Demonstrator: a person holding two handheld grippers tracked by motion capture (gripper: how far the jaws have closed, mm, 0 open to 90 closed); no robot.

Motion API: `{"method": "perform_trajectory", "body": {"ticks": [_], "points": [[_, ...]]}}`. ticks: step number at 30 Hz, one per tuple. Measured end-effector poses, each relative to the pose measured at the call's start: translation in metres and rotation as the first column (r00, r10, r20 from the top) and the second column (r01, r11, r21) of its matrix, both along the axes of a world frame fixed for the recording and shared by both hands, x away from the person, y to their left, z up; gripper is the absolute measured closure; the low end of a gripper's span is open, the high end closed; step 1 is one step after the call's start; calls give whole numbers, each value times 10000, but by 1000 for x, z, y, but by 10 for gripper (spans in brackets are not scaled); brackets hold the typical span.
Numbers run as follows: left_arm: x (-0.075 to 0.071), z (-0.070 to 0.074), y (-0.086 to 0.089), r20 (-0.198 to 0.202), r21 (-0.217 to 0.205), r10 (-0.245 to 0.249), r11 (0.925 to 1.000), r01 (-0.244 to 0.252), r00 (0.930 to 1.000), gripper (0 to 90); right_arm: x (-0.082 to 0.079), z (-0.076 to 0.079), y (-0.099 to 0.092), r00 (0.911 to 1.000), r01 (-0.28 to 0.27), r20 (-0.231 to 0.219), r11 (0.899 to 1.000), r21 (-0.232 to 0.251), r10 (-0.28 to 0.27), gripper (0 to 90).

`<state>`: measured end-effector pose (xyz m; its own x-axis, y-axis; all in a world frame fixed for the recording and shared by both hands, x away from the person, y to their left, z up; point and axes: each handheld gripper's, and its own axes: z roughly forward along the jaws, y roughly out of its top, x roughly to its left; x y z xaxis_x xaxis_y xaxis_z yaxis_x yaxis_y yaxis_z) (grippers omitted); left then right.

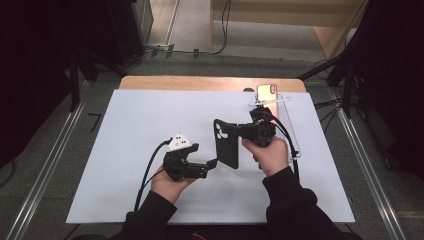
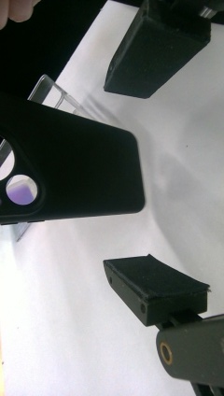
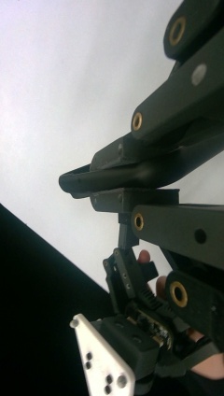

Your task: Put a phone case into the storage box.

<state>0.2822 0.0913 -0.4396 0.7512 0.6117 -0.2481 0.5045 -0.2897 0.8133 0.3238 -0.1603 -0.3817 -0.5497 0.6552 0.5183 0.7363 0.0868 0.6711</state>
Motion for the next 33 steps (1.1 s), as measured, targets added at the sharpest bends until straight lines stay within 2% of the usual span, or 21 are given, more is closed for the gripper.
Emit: {"method": "perform_trajectory", "body": {"ticks": [7,10,15,18,20,24,28,32,33], "points": [[3,9,4,8,326,-314,9990,314,9995,141,-8,5,6,9952,-344,888,9964,-773,413,788],[4,14,7,66,386,-394,9985,391,9992,158,-9,6,4,9931,-544,999,9958,-730,616,788],[6,21,10,223,724,-535,9960,517,9983,163,-9,8,0,9866,-1141,1097,9913,-655,1208,787],[7,24,11,196,699,-832,9942,817,9963,224,-9,9,-4,9821,-1492,1092,9877,-478,1536,787],[8,26,12,126,689,-914,9935,904,9957,224,-8,9,-5,9795,-1677,1069,9852,-353,1706,786],[10,29,14,-115,699,-1409,9875,1413,9900,241,-10,10,-5,9730,-1943,1162,9795,-531,1993,787],[14,32,15,-616,848,-1791,9793,1839,9819,240,-10,10,-6,9665,-2243,1169,9734,-474,2284,787],[18,36,17,-623,775,-2021,9754,2066,9774,259,-10,9,-5,9549,-2706,1173,9621,-344,2727,787],[19,38,18,-568,748,-2174,9723,2213,9744,259,-10,9,-5,9533,-2767,1173,9604,-318,2785,787]]}}
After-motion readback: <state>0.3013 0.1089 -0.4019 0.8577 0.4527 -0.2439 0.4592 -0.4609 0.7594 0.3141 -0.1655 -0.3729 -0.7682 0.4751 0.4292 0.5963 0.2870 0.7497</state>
